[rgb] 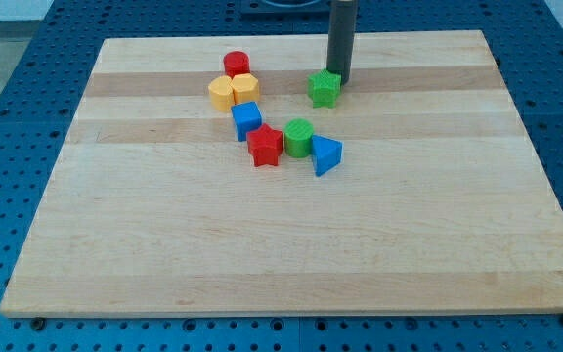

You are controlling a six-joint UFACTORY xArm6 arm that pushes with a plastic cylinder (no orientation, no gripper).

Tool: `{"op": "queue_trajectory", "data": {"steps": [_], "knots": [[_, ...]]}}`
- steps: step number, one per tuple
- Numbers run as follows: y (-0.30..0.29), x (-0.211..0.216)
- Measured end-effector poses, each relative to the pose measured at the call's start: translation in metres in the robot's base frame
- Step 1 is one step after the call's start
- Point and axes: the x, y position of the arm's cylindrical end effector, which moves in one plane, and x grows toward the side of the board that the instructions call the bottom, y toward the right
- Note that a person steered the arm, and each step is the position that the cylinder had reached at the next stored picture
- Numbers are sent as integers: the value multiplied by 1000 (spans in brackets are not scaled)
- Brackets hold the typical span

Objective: Separate the red star from the circle

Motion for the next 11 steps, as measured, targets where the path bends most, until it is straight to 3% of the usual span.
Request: {"op": "queue_trajectory", "data": {"steps": [2,4,5,7,11], "knots": [[0,25],[-24,-36],[-53,-25],[-91,41],[-91,114]]}}
